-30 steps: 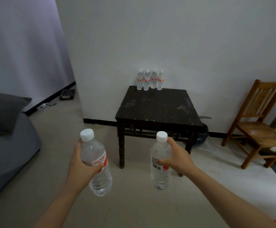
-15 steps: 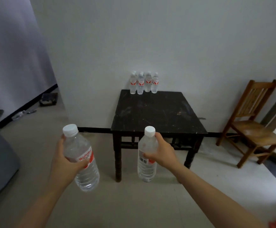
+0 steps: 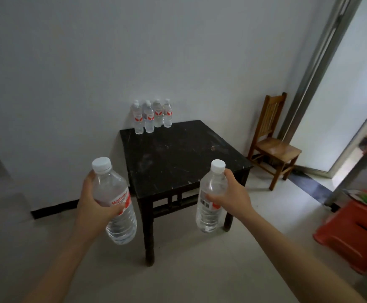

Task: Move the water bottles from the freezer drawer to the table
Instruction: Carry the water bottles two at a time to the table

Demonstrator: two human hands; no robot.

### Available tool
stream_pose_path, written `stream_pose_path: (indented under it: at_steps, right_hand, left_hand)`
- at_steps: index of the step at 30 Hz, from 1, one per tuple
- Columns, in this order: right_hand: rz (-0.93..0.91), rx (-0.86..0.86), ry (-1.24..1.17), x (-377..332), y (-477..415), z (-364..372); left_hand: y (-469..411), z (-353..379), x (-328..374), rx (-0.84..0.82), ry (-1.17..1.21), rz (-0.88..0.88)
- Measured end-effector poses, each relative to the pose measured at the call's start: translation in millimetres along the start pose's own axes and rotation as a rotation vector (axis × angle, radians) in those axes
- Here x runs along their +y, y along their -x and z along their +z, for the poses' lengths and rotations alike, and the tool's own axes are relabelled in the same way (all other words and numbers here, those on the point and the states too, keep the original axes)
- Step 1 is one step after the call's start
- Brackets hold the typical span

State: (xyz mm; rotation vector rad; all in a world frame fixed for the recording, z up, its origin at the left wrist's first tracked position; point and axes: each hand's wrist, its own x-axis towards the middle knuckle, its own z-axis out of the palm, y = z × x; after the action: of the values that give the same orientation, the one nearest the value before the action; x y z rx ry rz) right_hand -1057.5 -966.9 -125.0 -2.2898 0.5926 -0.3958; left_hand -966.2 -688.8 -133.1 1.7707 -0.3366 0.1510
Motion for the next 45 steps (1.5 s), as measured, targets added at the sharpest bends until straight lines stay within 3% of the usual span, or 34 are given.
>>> stream_pose_path:
  at_steps: [12,25,36,45]
  right_hand:
    - [0.147,0.116,0.033,-38.4,-44.9,58.7]
    - [0.155,0.056,0.037,-85.0,-195.5,151.7]
    - [0.186,0.054,0.043,-122.0,-267.7,211.3]
    - [0.336,0.177,0.037,-170.4,-301.1,279.4]
  left_hand:
    - [-106.8,-23.7,-52.1,-0.202,0.095,0.013]
    - [-270.5,-26.7,-103.9,-0.194,0.061,0.027]
    - [-382.7,-47.1,-150.2,-0.210,0.101,0.031]
    - [-487.2,-93.1,-191.2,-0.327,0.184,0.064]
